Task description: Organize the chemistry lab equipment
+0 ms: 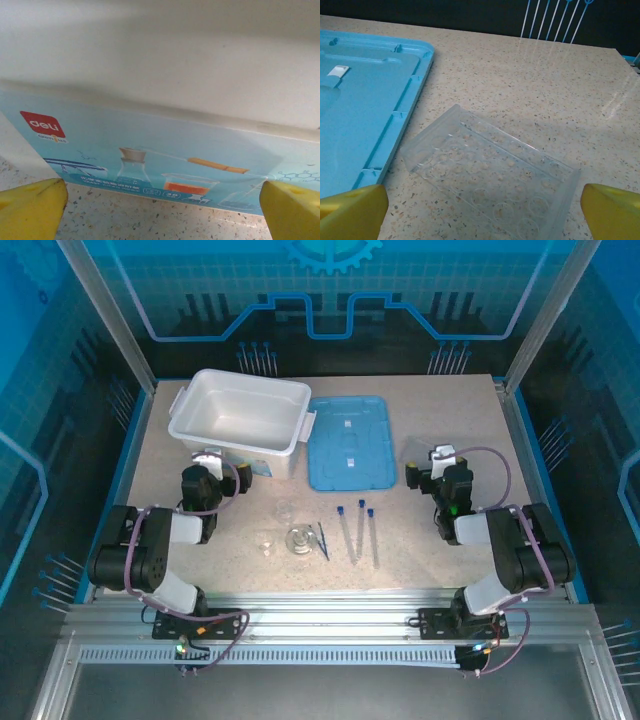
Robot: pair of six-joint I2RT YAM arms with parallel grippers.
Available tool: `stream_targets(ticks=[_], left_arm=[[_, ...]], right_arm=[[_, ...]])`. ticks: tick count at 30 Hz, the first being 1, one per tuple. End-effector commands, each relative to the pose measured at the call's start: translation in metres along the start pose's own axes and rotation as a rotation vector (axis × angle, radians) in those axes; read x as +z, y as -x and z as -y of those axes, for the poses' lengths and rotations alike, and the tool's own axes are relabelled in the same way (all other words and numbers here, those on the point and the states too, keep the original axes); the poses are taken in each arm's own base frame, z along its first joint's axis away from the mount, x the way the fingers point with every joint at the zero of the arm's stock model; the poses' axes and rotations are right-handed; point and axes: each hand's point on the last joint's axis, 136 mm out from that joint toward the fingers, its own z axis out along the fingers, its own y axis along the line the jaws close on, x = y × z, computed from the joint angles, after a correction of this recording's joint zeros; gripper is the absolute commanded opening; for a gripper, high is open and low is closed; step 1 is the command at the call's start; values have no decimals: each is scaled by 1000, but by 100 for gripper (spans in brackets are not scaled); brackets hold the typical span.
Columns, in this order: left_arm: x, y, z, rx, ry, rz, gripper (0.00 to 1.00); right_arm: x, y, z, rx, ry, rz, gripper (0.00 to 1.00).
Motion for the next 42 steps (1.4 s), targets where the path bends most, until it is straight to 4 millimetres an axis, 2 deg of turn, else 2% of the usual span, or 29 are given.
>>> stream_targets(ticks=[1,4,13,29,36,42], left_arm=[[2,13,0,-4,-11,42,99],[3,13,2,14,3,42,99],[2,14,-1,-16,-20,45,99],[-2,14,-2,-39,-51,62,99],[-12,24,-2,-39,-44,78,99],[-26,35,-1,-83,2,-22,99]], right_arm=[[3,6,2,21,27,17,100],[3,6,-10,1,111,12,100],[2,6,-6,42,146,19,100],[4,7,-9,8,117,11,100],[-7,19,10,25,-18,28,100],[-26,45,30,20,-204,13,100]])
